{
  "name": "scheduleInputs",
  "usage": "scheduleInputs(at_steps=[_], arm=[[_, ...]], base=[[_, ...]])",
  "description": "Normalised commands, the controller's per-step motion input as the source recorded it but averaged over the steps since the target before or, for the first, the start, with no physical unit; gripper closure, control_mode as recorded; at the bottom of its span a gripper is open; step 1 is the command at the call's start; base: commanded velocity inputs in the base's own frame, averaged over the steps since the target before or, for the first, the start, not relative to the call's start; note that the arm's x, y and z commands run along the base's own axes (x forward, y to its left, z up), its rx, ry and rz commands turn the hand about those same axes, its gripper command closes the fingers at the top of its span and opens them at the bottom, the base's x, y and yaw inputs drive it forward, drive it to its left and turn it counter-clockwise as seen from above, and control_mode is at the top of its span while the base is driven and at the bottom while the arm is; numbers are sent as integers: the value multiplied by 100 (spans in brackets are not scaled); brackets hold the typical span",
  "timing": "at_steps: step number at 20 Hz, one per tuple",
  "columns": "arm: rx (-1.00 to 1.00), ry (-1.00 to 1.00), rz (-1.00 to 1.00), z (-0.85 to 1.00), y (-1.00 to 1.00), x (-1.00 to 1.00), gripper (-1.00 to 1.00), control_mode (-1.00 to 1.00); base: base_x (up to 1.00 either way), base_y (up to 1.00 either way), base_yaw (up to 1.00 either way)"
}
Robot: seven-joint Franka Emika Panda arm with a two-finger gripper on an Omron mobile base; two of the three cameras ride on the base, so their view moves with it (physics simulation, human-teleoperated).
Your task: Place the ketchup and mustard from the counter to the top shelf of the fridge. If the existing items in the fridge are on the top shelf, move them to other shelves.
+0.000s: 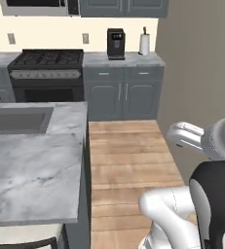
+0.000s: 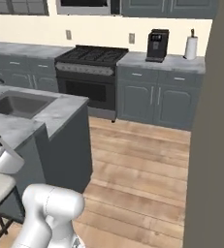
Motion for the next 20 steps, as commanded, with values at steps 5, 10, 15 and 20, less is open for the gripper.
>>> scheduleInputs(at_steps=[5, 10, 15, 20], arm=[[0, 0, 0, 0, 0, 0, -100, 100], [0, 0, 0, 0, 0, 0, -100, 100], [0, 0, 0, 0, 0, 0, -100, 100], [0, 0, 0, 0, 0, 0, -100, 100]], base=[[100, -56, 28], [100, -54, 27], [100, -50, 28], [100, -51, 27]])
